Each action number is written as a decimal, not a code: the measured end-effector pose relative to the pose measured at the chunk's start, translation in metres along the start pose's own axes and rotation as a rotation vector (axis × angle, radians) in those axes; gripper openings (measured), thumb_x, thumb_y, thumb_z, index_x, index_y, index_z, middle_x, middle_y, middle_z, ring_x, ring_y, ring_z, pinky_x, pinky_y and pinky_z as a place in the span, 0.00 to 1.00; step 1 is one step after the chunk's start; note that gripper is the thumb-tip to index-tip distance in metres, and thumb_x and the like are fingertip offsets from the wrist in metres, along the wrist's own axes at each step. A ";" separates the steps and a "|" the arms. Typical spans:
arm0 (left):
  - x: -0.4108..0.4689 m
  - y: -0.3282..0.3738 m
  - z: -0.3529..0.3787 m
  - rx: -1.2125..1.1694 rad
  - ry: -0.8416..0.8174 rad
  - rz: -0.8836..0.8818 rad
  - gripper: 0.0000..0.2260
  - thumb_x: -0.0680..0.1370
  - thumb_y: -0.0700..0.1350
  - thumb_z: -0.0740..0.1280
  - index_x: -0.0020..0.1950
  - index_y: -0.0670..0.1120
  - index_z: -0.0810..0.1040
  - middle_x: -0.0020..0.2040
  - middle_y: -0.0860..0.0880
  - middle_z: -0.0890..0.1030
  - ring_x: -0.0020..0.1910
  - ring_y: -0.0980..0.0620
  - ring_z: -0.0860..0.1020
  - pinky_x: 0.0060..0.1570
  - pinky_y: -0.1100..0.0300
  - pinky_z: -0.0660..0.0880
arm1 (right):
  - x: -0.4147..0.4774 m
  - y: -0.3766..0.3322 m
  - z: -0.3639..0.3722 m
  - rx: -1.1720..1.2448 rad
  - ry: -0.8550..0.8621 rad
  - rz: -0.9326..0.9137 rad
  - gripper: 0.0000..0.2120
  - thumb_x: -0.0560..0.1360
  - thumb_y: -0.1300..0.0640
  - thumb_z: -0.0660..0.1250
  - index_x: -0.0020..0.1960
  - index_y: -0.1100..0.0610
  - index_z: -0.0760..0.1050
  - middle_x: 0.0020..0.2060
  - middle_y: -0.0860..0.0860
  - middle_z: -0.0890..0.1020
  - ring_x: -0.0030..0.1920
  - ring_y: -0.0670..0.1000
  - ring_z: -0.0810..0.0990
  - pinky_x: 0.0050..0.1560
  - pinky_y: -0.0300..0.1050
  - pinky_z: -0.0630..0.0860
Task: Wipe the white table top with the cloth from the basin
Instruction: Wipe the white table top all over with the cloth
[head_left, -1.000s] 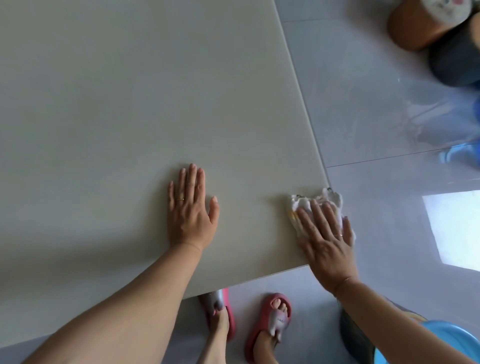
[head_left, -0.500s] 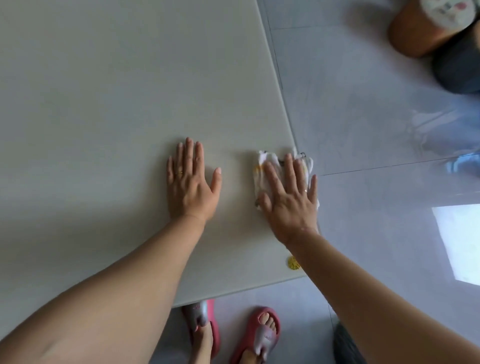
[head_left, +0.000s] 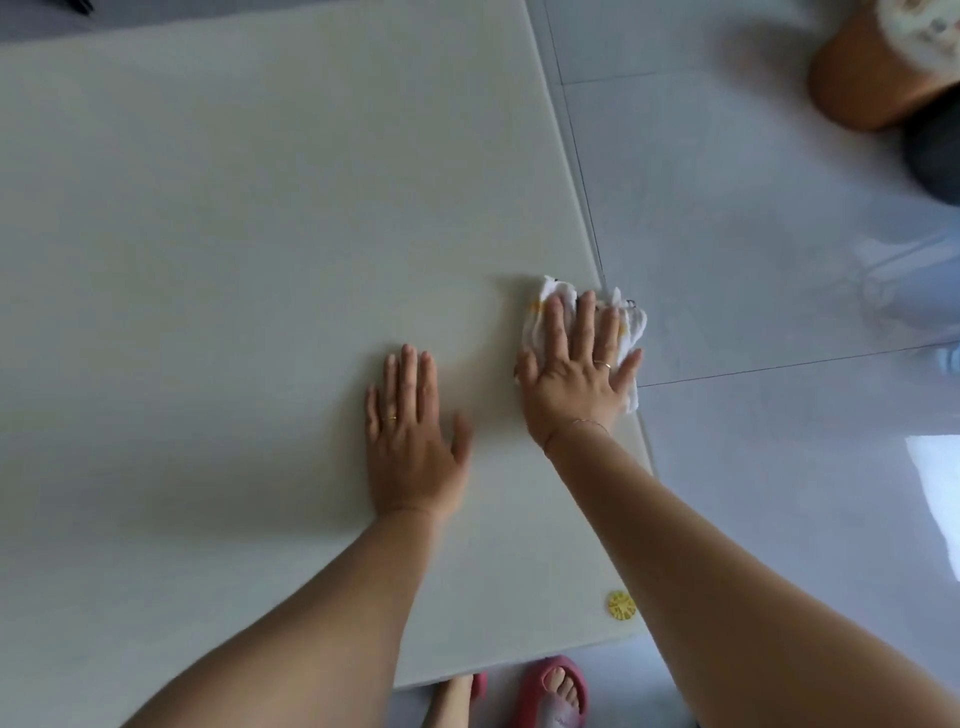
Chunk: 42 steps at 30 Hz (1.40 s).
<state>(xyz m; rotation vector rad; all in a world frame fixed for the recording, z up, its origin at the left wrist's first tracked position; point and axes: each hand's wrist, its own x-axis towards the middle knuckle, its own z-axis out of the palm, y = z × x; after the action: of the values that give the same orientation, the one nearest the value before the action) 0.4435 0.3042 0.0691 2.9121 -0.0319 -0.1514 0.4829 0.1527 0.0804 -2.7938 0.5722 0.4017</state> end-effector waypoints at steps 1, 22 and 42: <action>0.000 -0.001 -0.001 0.013 -0.014 -0.001 0.30 0.77 0.55 0.51 0.76 0.43 0.59 0.77 0.45 0.59 0.76 0.46 0.57 0.73 0.48 0.52 | 0.002 -0.011 0.000 0.027 0.008 0.044 0.29 0.79 0.42 0.45 0.75 0.43 0.35 0.76 0.47 0.36 0.75 0.54 0.32 0.71 0.63 0.32; 0.003 -0.003 -0.002 0.012 -0.046 0.015 0.30 0.76 0.54 0.55 0.76 0.41 0.60 0.77 0.43 0.59 0.76 0.45 0.57 0.72 0.45 0.55 | 0.072 -0.002 -0.024 -0.185 0.012 -0.632 0.28 0.79 0.46 0.52 0.76 0.43 0.46 0.77 0.46 0.48 0.77 0.51 0.40 0.74 0.56 0.37; 0.202 -0.025 -0.020 -0.029 0.098 0.042 0.29 0.80 0.54 0.56 0.76 0.40 0.57 0.77 0.42 0.57 0.76 0.44 0.55 0.75 0.47 0.50 | 0.106 -0.072 -0.016 -0.030 0.090 -0.333 0.28 0.79 0.45 0.49 0.77 0.44 0.44 0.77 0.45 0.44 0.76 0.52 0.38 0.70 0.58 0.30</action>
<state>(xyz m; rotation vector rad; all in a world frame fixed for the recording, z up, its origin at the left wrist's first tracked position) 0.6466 0.3262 0.0630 2.8834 -0.0732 -0.0020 0.6104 0.1757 0.0752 -2.8737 0.1119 0.2167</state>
